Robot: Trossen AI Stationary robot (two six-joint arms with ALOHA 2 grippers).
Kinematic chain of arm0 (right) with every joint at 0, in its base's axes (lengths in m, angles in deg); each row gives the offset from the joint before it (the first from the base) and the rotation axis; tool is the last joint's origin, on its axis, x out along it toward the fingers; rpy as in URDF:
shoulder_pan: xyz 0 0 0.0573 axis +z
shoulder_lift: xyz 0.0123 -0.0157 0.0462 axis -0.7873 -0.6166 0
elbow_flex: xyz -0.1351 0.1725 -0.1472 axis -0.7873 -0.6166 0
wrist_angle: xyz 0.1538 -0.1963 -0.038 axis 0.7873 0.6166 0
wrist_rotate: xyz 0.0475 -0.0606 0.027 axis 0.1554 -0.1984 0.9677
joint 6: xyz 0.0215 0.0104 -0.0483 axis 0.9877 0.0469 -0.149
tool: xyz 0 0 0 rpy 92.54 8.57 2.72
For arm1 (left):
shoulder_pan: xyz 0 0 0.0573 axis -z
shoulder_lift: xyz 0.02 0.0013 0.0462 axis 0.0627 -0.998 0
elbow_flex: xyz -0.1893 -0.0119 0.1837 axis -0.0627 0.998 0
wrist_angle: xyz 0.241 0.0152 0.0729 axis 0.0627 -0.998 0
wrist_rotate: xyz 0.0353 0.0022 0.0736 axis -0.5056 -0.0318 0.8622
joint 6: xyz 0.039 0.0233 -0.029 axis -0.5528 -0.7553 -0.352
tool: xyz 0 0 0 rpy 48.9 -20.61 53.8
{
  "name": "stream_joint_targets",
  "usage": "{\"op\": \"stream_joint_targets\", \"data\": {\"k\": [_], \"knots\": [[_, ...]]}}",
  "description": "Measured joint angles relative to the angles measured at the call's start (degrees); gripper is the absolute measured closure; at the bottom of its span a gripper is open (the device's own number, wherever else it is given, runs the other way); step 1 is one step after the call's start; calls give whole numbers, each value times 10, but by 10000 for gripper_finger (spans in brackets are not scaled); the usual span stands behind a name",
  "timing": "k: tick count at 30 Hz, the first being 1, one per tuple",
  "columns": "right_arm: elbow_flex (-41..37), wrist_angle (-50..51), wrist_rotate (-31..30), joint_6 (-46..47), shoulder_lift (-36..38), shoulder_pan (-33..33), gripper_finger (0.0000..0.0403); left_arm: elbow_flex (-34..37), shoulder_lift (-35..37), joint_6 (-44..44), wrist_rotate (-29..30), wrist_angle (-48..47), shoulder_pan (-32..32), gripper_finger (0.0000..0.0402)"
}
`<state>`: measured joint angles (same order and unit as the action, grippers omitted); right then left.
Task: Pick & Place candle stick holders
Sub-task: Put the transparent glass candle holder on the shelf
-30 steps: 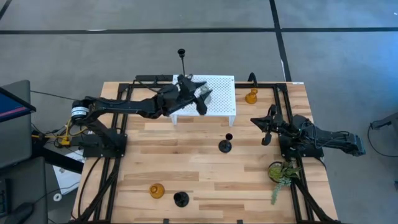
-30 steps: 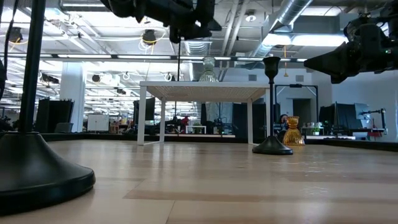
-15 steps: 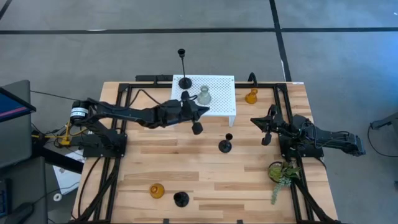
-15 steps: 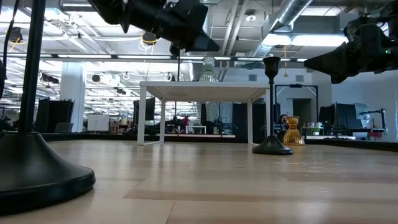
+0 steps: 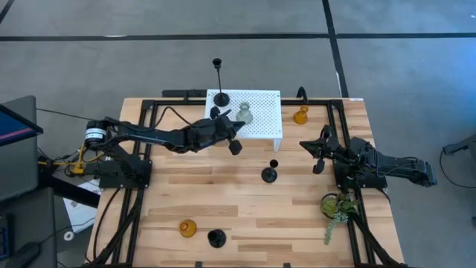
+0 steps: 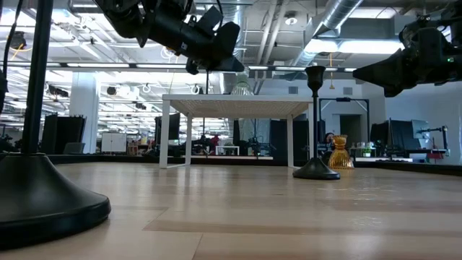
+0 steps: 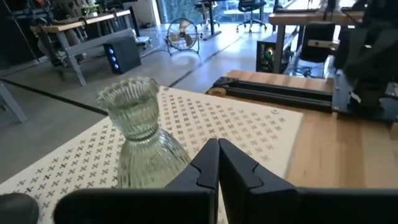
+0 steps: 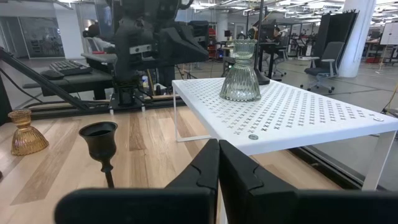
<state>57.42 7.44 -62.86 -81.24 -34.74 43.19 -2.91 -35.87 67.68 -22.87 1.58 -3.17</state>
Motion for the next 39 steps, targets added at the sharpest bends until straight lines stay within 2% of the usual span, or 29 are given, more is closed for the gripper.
{"op": "stream_joint_targets", "data": {"k": [9, 39], "knots": [[0, 0, 0, 0, 0, 0, 403, 0, -53, -2, -9, 56, -3, 398], [0, 0, -2, 0, 0, 0, 403, 0, -53, 1, -10, 99, -63, 399]]}}
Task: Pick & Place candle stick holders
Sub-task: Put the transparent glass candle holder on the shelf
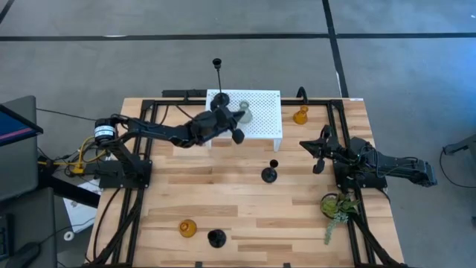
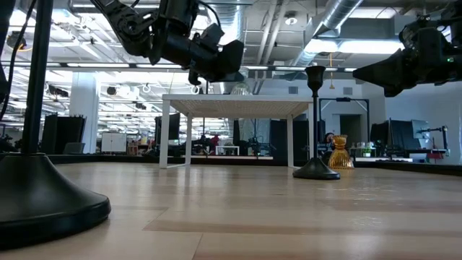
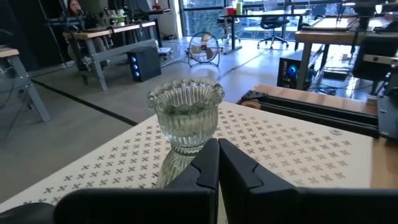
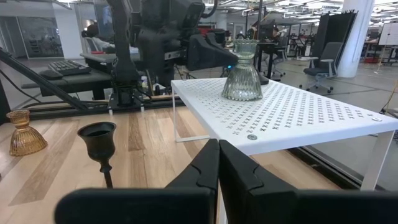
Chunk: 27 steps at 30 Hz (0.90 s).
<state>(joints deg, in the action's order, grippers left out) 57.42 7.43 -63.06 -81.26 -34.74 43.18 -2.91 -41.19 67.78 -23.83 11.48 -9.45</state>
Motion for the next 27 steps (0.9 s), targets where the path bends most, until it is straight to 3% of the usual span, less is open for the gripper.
{"op": "stream_joint_targets", "data": {"k": [22, 27], "knots": [[0, 0, 0, 0, 0, 0, 403, 0, 0, 9, -80, 20, -54, 399], [0, 0, 0, 0, 0, 0, 403, 0, 0, 32, -133, 18, -43, 399]]}}
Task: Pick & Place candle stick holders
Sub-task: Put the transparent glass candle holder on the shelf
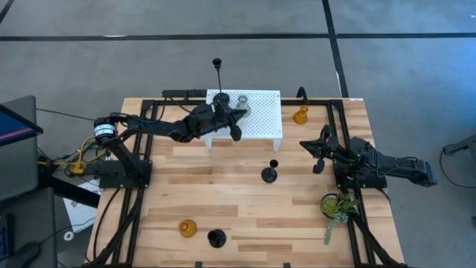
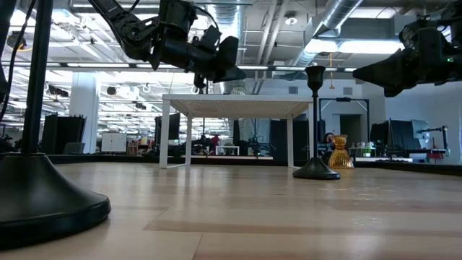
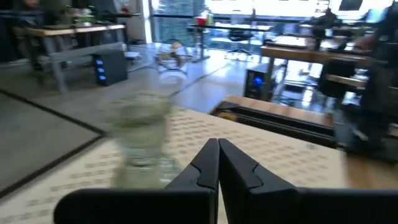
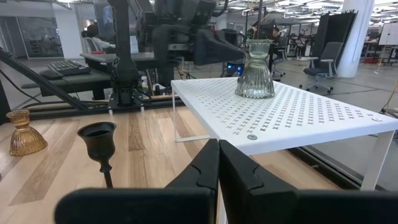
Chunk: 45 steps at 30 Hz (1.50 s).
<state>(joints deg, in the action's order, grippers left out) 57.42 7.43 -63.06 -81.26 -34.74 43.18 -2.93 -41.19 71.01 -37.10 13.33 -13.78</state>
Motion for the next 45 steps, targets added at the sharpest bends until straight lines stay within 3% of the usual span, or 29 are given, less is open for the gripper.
{"op": "stream_joint_targets", "data": {"k": [2, 7, 15, 19, 24, 29, 45], "knots": [[0, 0, 0, 0, 0, 0, 403, 0, 0, -2, 22, -15, 14, 399], [0, 0, 0, 0, 0, 0, 403, 0, 0, -45, 170, -58, 49, 399], [0, 0, 0, 0, 0, 0, 403, 0, 0, -58, 214, -59, 51, 399], [0, 0, 0, 0, 0, 0, 403, 0, 0, -54, 207, -56, 33, 399], [0, 0, 0, 0, 0, 0, 403, 0, 0, -21, 150, -51, 5, 399], [0, 0, 0, -7, 0, 0, 403, 0, 0, -17, 145, -47, -7, 399], [0, 0, 0, -15, 0, 0, 403, -2, 0, -19, 105, -48, 26, 399]]}}
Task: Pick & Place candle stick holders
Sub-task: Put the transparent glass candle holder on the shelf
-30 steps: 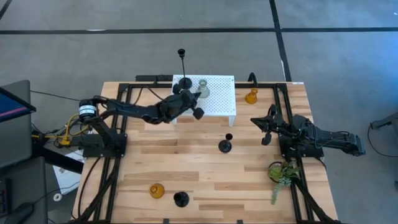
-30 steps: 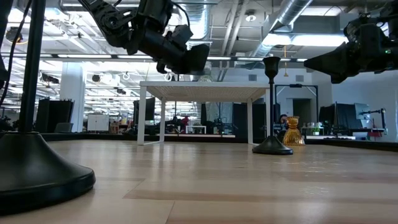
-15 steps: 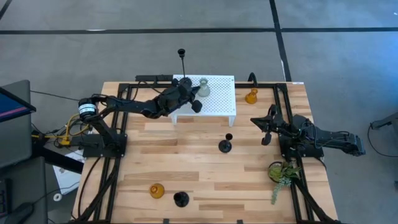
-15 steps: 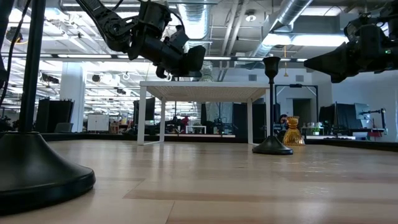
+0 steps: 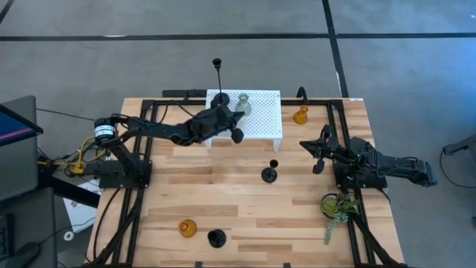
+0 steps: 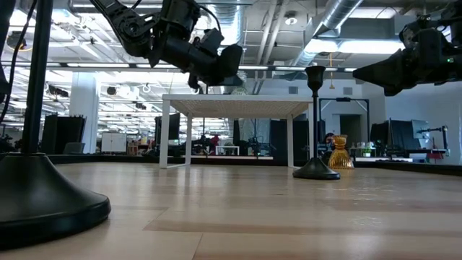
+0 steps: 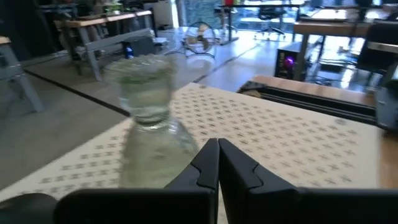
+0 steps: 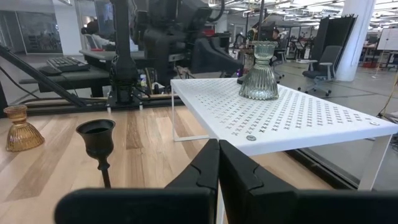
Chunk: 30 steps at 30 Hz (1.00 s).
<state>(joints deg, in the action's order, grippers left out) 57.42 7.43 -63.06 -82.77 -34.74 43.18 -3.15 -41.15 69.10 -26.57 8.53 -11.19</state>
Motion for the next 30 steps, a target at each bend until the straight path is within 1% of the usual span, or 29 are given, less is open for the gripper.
{"op": "stream_joint_targets", "data": {"k": [2, 9, 13, 18, 25, 30], "knots": [[0, 0, 0, 0, 0, 0, 403, 0, 0, 0, -8, -1, -1, 399], [0, 0, 0, 0, 0, 0, 403, 0, 0, 4, -4, -1, -25, 399], [0, 0, 0, 0, 0, 0, 403, 0, -1, 17, -31, 1, -37, 399], [0, 0, 0, 0, 0, 0, 403, -3, -20, 17, -34, 17, -45, 399], [0, 0, 0, 1, 0, 0, 403, -37, -71, 18, -44, 15, -47, 399], [0, 0, 0, 0, 0, 0, 403, -41, -63, 3, -42, 18, -32, 399]]}}
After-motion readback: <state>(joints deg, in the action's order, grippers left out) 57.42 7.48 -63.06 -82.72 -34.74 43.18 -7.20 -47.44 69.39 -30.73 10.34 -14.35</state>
